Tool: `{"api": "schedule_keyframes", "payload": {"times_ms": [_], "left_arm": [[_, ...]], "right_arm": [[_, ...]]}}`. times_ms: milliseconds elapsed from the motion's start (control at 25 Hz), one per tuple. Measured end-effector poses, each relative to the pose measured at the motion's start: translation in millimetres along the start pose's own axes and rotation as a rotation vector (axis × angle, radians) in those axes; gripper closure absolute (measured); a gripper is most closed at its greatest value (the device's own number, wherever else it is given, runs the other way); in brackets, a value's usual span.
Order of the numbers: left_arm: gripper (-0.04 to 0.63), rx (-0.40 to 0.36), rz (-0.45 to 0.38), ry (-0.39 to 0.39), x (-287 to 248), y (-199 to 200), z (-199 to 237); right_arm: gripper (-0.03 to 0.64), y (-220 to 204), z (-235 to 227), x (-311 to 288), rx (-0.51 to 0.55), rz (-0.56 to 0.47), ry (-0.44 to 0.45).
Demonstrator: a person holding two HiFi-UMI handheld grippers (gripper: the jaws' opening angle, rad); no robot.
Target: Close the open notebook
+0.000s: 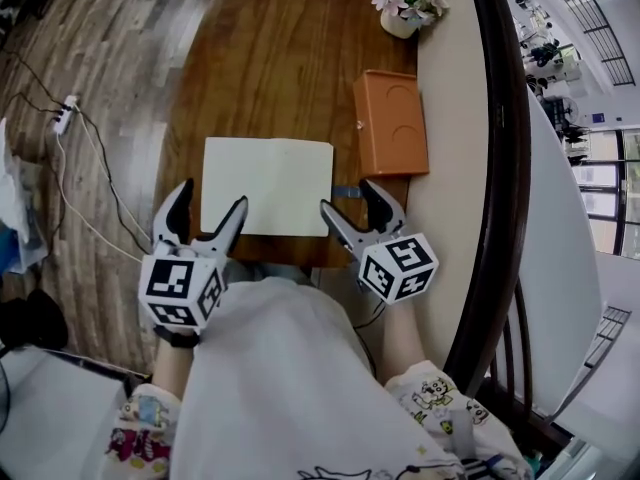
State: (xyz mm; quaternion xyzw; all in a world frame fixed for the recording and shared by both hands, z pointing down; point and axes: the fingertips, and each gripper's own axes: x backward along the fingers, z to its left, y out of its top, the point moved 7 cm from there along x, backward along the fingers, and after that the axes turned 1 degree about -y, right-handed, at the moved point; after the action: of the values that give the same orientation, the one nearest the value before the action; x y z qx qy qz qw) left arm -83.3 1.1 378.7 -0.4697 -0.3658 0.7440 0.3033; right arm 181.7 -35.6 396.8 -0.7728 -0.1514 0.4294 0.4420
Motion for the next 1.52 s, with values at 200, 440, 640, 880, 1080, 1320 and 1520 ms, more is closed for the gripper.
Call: {"api": "schedule_keyframes", "payload": {"times_ms": [200,440,640,880,1080,1320,1520], "left_arm": [[0.247,0.074,0.052,-0.039,-7.3,-21.8,-1.2],[0.247,0.141,0.112,-0.071,-17.8,-51.8,-8.6],[0.247,0.220,0.177,-0.096,-25.8,-78.6,-12.4],[0.247,0.305,0.238,-0.092,-31.0,-106.6,-8.3],[0.247,0.395,0.246,-0.081,-31.3,-121.7,-2.0],[0.247,0.594,0.235,-0.084,-27.4,-137.0,5.0],[0.247,0.698,0.213,-0.113,-24.1,-143.5,3.9]], "right_arm": [[0.310,-11.7,-5.4,-13.6,0.000,0.065,0.009],[0.310,-28.7,-16.1,-29.7,-0.013,0.136,0.018],[0.310,-49.7,-22.8,-44.1,-0.038,0.197,0.015],[0.310,-74.8,-29.3,-60.0,-0.049,0.271,0.010],[0.311,-90.3,-36.3,-68.9,-0.062,0.325,-0.010],[0.311,-100.7,-40.2,-79.1,-0.056,0.370,-0.018],[0.311,-105.2,-39.7,-86.3,-0.043,0.423,-0.032]]}}
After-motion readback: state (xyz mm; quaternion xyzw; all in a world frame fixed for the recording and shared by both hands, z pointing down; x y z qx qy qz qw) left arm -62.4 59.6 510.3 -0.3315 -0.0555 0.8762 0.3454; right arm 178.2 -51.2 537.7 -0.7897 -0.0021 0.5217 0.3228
